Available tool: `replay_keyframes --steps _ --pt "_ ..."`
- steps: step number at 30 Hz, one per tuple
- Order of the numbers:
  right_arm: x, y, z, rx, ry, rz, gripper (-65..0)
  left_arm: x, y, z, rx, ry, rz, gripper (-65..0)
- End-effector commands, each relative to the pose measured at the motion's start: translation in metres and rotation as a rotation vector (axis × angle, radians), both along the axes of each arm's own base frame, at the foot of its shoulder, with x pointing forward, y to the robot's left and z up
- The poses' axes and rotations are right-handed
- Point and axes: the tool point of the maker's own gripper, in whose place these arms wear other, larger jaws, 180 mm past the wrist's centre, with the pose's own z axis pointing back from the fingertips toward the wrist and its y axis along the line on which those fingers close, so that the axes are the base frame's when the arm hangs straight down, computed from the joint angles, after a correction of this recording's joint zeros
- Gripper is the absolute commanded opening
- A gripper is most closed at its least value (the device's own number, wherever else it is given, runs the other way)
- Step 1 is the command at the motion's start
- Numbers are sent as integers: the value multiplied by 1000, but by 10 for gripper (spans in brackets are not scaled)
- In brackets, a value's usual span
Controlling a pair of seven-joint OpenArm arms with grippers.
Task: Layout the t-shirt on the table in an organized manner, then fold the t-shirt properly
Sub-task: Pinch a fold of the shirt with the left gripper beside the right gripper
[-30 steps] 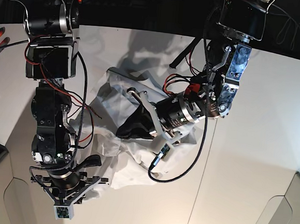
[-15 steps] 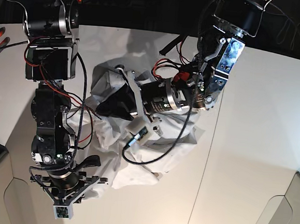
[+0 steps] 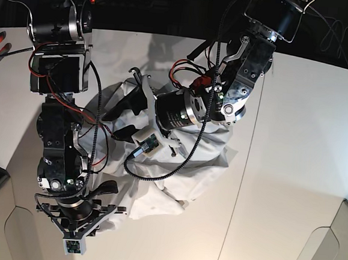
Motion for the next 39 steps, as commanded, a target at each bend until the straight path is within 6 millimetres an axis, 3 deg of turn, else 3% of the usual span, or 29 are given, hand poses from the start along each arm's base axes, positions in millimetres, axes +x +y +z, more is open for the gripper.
replay_keyframes --steps 1,5,11,22,30,39 --pt "11 7 28 19 -80 4 -650 8 -6 25 -65 -60 -2 -329" --pt "11 21 29 47 -80 17 -650 28 -8 34 -64 -85 45 -329" --pt "11 21 28 47 -79 17 -650 48 -25 37 -81 -70 37 -329" --pt "9 21 25 44 -73 16 -650 37 -56 36 -45 -187 -62 -330" --pt "6 21 19 44 -62 17 -650 45 -55 35 -14 -229 -68 -329" --pt "6 21 19 32 -64 42 -650 59 -54 18 -2 -267 -82 -330"
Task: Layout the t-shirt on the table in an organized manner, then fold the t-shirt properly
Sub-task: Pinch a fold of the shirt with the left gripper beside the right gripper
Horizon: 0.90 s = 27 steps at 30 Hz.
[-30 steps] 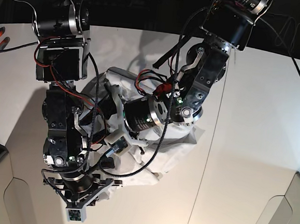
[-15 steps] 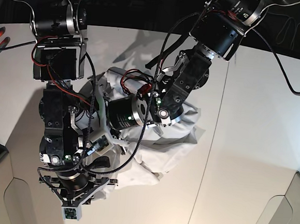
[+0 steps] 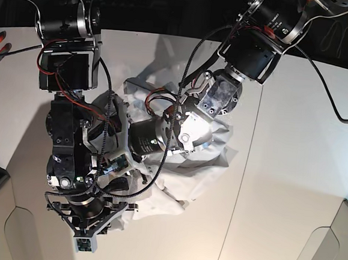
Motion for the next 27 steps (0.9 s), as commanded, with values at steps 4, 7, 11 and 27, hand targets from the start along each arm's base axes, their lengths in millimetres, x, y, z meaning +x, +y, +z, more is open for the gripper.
replay_keyframes --steps 4,7,11,27 --pt "11 3 26 5 -77 12 -650 7 -11 23 -79 -58 -21 -330" --pt "11 4 26 6 -78 13 -650 9 -11 22 -56 -89 -32 -330" --pt "10 10 26 -1 -76 59 -650 15 -10 25 -38 -115 -30 -330" --pt "7 24 24 -5 -70 147 -650 14 -28 19 167 -374 -67 -330"
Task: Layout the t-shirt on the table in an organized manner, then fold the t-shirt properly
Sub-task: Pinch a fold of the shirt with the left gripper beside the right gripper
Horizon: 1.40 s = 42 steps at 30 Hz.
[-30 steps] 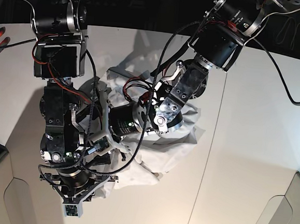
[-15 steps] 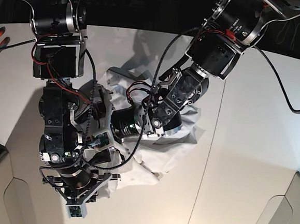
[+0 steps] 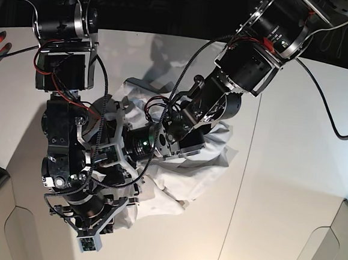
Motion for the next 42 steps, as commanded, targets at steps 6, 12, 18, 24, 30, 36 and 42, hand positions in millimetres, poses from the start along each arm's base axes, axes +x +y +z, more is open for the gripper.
replay_keyframes --steps 6,12,18,24,30,36,42 --pt "11 5 26 18 -75 9 -650 7 -14 24 -6 -105 -25 -330" --pt "11 5 26 18 -75 10 -650 6 -14 22 3 -93 -30 -339" --pt "11 5 26 19 -77 9 -650 -3 -16 13 20 -46 -60 -625" --pt "11 5 26 19 -77 9 -650 -8 -14 6 -39 62 -18 -650" --pt "13 -1 27 23 -79 -31 -650 -8 -2 13 -152 138 61 -650" --pt "20 -17 36 18 -101 -128 -650 -5 24 38 -267 217 166 -650" --pt "26 -14 47 29 -123 -124 -650 -18 25 41 -257 256 96 -650"
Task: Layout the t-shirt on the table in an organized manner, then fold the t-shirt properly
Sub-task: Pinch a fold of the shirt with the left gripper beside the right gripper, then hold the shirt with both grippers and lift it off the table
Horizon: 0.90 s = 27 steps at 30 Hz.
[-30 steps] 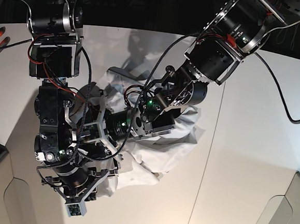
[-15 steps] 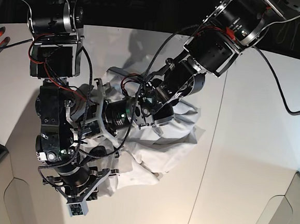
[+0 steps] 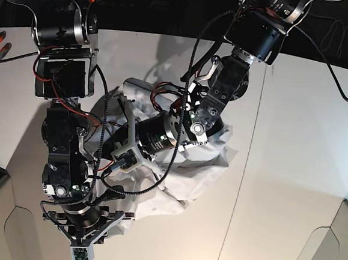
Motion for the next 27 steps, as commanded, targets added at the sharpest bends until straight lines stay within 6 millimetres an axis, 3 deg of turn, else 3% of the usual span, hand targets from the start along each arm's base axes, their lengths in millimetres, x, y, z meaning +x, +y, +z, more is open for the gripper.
replay_keyframes --steps 1,2,3,6,8,14,18,27 --pt "10 3 27 11 -78 4 -650 0 -6 17 -37 -33 -34 -650" --pt "10 5 26 15 -76 6 -650 -1 -5 15 -28 -34 -43 -650" --pt "10 5 26 14 -76 5 -650 -1 -4 14 -22 -35 -43 -610" --pt "10 4 26 13 -76 4 -650 0 -4 18 -38 -44 -43 -374" --pt "10 4 26 14 -76 4 -650 1 -4 23 -62 -58 -37 -316" --pt "10 5 26 14 -76 5 -650 5 -5 30 -73 -83 -36 -316" --pt "9 5 25 14 -76 5 -650 10 -15 39 -34 -136 -78 -316" --pt "10 -1 25 -2 -76 2 -650 23 -30 24 39 -157 -98 -316"
